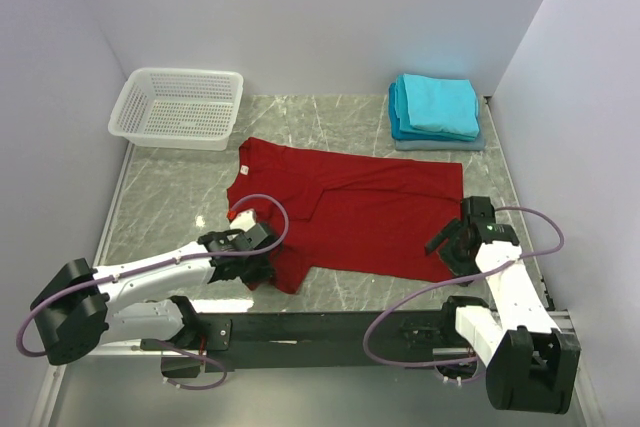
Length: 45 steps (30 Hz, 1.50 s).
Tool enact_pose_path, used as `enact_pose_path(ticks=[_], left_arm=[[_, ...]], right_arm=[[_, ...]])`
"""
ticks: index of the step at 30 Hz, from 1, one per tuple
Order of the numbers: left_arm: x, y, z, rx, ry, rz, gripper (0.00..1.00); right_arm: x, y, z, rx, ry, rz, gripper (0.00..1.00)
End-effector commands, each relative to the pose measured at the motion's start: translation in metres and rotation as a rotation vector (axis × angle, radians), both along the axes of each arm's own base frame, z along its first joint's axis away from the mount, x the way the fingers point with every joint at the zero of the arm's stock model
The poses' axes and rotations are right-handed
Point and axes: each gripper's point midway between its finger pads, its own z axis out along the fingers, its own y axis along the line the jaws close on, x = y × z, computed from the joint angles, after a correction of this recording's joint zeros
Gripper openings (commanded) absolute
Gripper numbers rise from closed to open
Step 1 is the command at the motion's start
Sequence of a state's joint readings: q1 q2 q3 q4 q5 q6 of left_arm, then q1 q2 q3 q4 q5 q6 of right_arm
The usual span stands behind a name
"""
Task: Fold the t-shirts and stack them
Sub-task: Fold the tshirt
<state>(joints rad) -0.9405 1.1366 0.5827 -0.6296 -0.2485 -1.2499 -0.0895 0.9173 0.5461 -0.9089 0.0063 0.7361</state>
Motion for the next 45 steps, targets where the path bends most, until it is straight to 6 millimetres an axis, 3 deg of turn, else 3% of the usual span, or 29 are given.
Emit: enact_pose_path(ticks=[1, 8, 11, 17, 19, 30, 31, 39, 45], left_arm=[[0.009, -0.007, 0.004, -0.026, -0.040, -0.027, 0.00], [0.011, -0.001, -0.007, -0.061, -0.014, 0.019, 0.00], [0.018, -0.003, -0.001, -0.074, -0.038, 0.016, 0.00], [0.025, 0.002, 0.002, -0.040, -0.043, 0.022, 0.00], [0.024, 0.001, 0.002, -0.046, -0.036, 0.016, 0.00], [0.045, -0.009, 0.025, -0.072, -0.085, -0.035, 0.00], [0.046, -0.009, 0.027, -0.069, -0.086, -0.037, 0.00], [0.067, -0.023, 0.051, -0.125, -0.120, -0.080, 0.00], [0.090, -0.019, 0.076, -0.111, -0.180, -0.075, 0.00]], right_arm=[[-0.007, 0.008, -0.004, 0.039, 0.026, -0.006, 0.86], [-0.011, 0.006, -0.025, 0.038, 0.153, 0.003, 0.84], [-0.012, 0.005, -0.031, 0.031, 0.164, -0.023, 0.82], [-0.014, 0.007, -0.043, 0.042, 0.195, -0.022, 0.72], [-0.012, 0.006, -0.045, 0.041, 0.183, -0.027, 0.65], [0.016, -0.002, -0.038, 0.001, 0.084, -0.028, 0.34], [0.019, -0.002, -0.035, -0.001, 0.069, -0.022, 0.28], [0.026, -0.001, -0.020, -0.001, -0.002, 0.006, 0.05], [0.047, 0.003, -0.002, 0.021, -0.074, 0.044, 0.00]])
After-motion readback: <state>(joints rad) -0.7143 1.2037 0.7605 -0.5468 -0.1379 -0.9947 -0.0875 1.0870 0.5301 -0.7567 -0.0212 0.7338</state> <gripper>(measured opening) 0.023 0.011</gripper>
